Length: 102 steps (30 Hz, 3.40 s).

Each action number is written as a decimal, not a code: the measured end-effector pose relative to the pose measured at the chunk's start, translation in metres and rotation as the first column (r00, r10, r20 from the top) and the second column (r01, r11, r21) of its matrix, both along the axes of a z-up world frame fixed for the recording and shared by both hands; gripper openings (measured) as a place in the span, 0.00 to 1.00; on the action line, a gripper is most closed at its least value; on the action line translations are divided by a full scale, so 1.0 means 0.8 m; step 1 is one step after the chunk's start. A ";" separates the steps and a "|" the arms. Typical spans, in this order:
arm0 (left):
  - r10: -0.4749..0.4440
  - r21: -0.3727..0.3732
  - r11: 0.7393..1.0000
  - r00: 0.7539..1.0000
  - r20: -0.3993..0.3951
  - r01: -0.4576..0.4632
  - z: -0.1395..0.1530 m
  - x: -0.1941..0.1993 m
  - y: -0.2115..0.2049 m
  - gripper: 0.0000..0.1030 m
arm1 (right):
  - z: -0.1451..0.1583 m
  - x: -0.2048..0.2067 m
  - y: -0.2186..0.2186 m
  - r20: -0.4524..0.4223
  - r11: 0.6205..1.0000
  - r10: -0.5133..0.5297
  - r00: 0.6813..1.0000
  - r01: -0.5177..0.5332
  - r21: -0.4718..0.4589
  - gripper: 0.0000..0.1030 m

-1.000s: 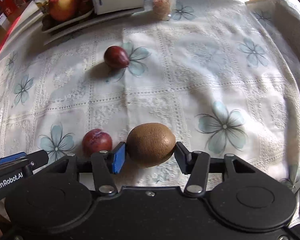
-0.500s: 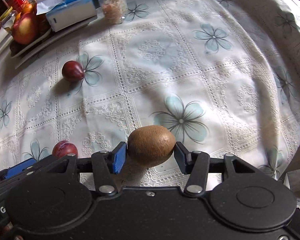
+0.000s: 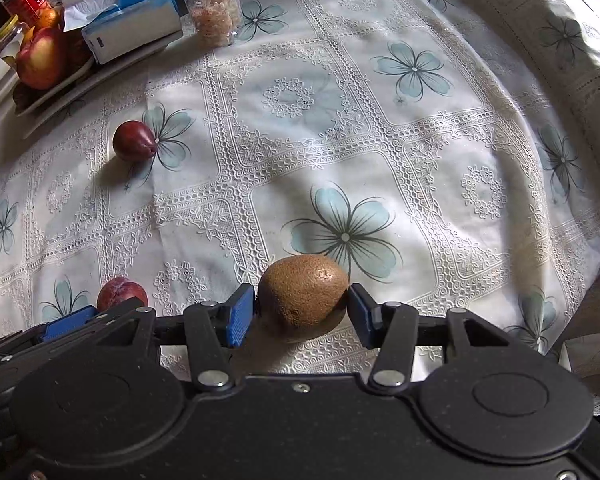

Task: Organize fruits
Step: 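Close the right tool on the kiwi while the left tool closes on the plum, then carry the kiwi in the right tool and plum in the left tool over the tray, then open the right tool to drop the kiwi while the left tool releases the plum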

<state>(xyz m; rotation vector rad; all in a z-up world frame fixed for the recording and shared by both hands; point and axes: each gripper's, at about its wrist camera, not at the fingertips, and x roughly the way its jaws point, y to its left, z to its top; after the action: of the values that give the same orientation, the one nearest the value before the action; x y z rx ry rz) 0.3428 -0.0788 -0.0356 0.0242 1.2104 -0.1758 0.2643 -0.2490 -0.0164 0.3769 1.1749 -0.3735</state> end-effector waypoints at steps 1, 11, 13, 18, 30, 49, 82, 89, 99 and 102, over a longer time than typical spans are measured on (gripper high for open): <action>0.003 0.007 1.000 1.000 0.000 -0.003 -0.002 0.001 -0.001 0.42 | 0.000 0.000 -0.001 0.000 1.000 -0.002 1.000 0.002 0.003 0.55; 0.027 0.032 0.999 1.000 -0.016 -0.026 -0.016 0.012 -0.009 0.41 | 0.000 0.000 -0.001 0.002 1.000 -0.002 1.000 0.002 0.002 0.55; 0.022 0.039 0.999 1.000 -0.011 -0.021 -0.016 0.012 -0.010 0.41 | 0.000 -0.001 -0.001 0.003 1.000 -0.001 1.000 0.001 0.002 0.55; 0.015 0.045 0.999 1.000 0.006 -0.015 -0.015 0.007 -0.010 0.39 | 0.000 -0.001 0.000 0.003 1.000 -0.001 1.000 0.001 0.002 0.55; 0.044 0.035 0.998 0.999 -0.002 -0.044 0.013 -0.010 0.021 0.39 | 0.000 -0.002 -0.004 -0.001 0.999 -0.009 1.000 0.009 0.031 0.55; -0.014 0.044 0.999 0.999 -0.031 0.015 0.022 -0.047 0.049 0.38 | 0.008 -0.011 0.010 0.012 0.997 0.056 0.998 -0.057 0.052 0.55; 0.057 0.012 0.998 0.996 0.062 -0.057 0.061 -0.285 0.077 0.38 | 0.036 -0.254 0.094 0.202 0.978 0.164 0.965 -0.186 0.094 0.54; 0.070 0.002 0.997 0.996 0.056 -0.071 0.058 -0.325 0.071 0.38 | 0.053 -0.299 0.105 0.249 0.983 0.169 0.954 -0.183 0.034 0.20; 0.070 0.019 0.997 0.993 0.091 -0.072 0.072 -0.338 0.065 0.39 | 0.060 -0.325 0.095 0.278 0.987 0.130 0.952 -0.151 0.056 0.26; 0.050 0.039 0.998 0.992 0.114 -0.055 0.074 -0.340 0.059 0.38 | 0.051 -0.326 0.098 0.254 0.985 0.136 0.958 -0.159 0.074 0.27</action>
<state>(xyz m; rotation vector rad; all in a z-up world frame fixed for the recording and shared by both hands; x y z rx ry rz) 0.0704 -0.0314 0.0239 0.0387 1.1003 -0.1015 0.0038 -0.1704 0.0245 0.4023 0.9701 -0.1361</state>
